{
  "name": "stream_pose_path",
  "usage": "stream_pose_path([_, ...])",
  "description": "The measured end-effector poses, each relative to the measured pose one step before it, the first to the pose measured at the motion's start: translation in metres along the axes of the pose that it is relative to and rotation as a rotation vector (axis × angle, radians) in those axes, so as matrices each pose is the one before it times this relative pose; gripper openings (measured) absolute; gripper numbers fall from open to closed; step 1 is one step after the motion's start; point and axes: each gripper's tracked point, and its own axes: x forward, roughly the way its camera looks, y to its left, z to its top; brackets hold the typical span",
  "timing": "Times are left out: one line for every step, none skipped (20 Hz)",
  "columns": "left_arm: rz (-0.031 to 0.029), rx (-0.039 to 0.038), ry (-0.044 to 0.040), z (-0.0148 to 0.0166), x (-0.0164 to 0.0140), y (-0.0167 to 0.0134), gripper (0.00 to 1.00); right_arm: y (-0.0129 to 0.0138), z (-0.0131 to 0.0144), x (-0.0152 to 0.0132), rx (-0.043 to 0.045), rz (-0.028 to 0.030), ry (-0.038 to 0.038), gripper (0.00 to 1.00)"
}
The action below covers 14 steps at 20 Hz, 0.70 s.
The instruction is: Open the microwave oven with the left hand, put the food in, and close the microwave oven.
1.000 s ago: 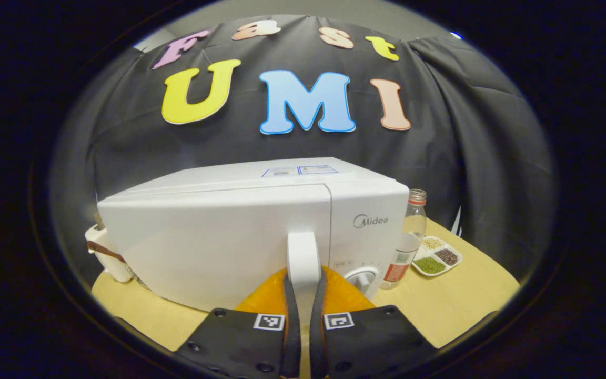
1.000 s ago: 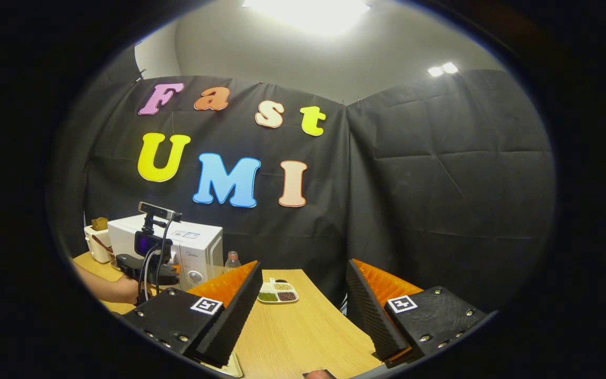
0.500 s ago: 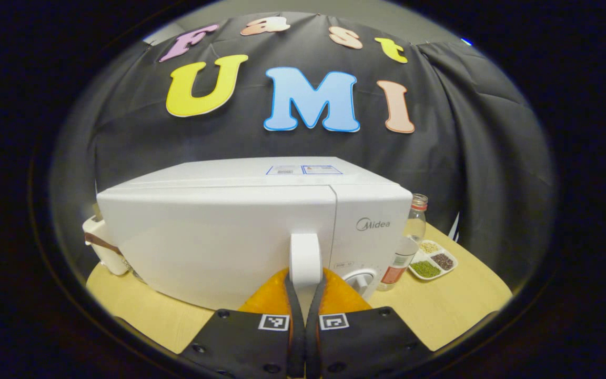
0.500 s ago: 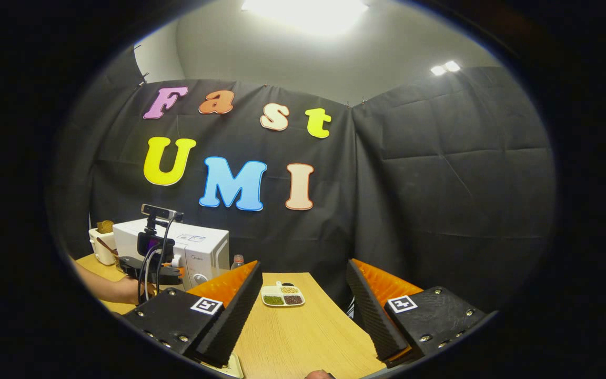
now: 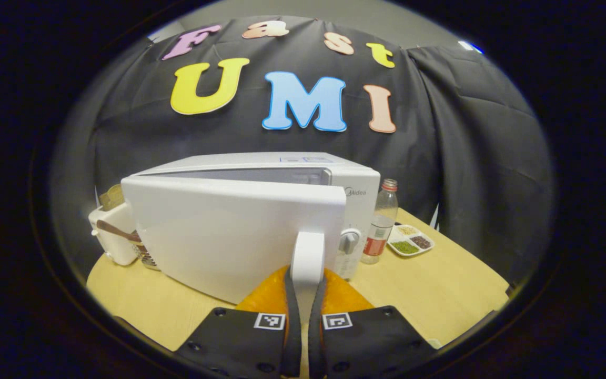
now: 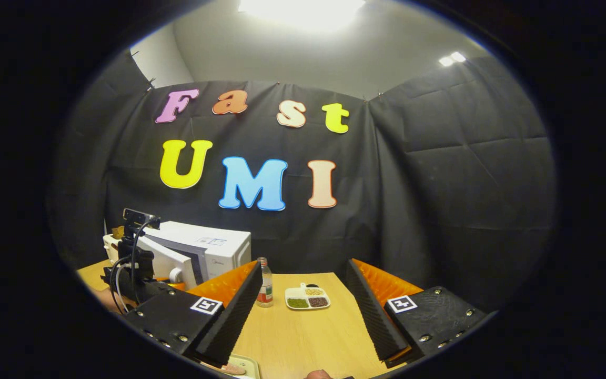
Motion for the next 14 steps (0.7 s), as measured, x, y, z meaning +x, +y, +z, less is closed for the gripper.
stream_pose_path([-0.00441,-0.00228,0.00347,-0.00347,-0.01106,0.00326,0.14,0.00705,0.00136,0.00292,-0.00145,0.01979,-0.00438,0.98])
stream_pose_path([-0.00133,0.0019,0.00041,-0.00231,-0.00898,0.00311,0.16,0.00726,-0.00043,0.00168,-0.00415,0.0213,-0.00107,0.98])
stream_pose_path([0.00035,0.00613,0.00022,-0.00308,-0.01048,0.00404,0.2,0.00786,-0.00012,0.00265,-0.00533,0.02168,-0.00106,0.98])
stream_pose_path([0.00221,0.0068,0.00021,-0.00291,-0.01142,0.00317,0.21,0.00853,0.0001,0.00213,-0.00478,0.0222,-0.00172,0.98])
stream_pose_path([0.00551,0.00387,0.00039,-0.00364,-0.00909,0.00504,0.23,0.00894,0.00068,0.00123,-0.00139,0.024,0.00004,0.98])
stream_pose_path([0.00661,0.00135,0.00318,-0.00262,-0.01131,0.00573,0.23,0.00889,-0.00048,0.00095,0.00192,0.02437,0.00191,0.98])
stream_pose_path([0.00676,-0.00521,0.00262,-0.0028,-0.00989,0.0061,0.27,0.00822,0.00061,0.00239,0.00391,0.022,-0.00027,0.98])
stream_pose_path([0.01009,-0.00867,0.00152,-0.00439,-0.00895,0.00583,0.26,0.00759,0.00021,0.00228,0.00424,0.0205,-0.00142,0.98])
stream_pose_path([0.01114,-0.00831,0.00183,-0.0021,-0.00757,0.00561,0.28,0.00867,0.00074,0.00223,0.00344,0.02081,-0.00206,0.99])
stream_pose_path([0.01013,-0.0103,0.00225,-0.00377,-0.00875,0.00702,0.27,0.00935,0.0014,0.00203,0.00177,0.02111,-0.00184,0.98])
stream_pose_path([0.01175,-0.01423,0.00046,-0.00172,-0.00827,0.00698,0.29,0.00804,0.00057,0.00243,-0.00054,0.02099,-0.00173,0.99])
stream_pose_path([0.01266,-0.0149,0.00345,-0.00285,-0.00889,0.00714,0.29,0.00748,0.00022,0.00189,-0.00118,0.02002,-0.0017,0.99])
stream_pose_path([0.01169,-0.01419,-0.00043,-0.00289,-0.00817,0.00713,0.29,0.00772,0.00065,0.00253,-0.00093,0.01926,-0.00211,0.99])
stream_pose_path([0.01325,-0.00963,0.00126,-0.00341,-0.00636,0.00635,0.29,0.00812,0.00039,0.00151,0.00041,0.01905,-0.00108,0.98])
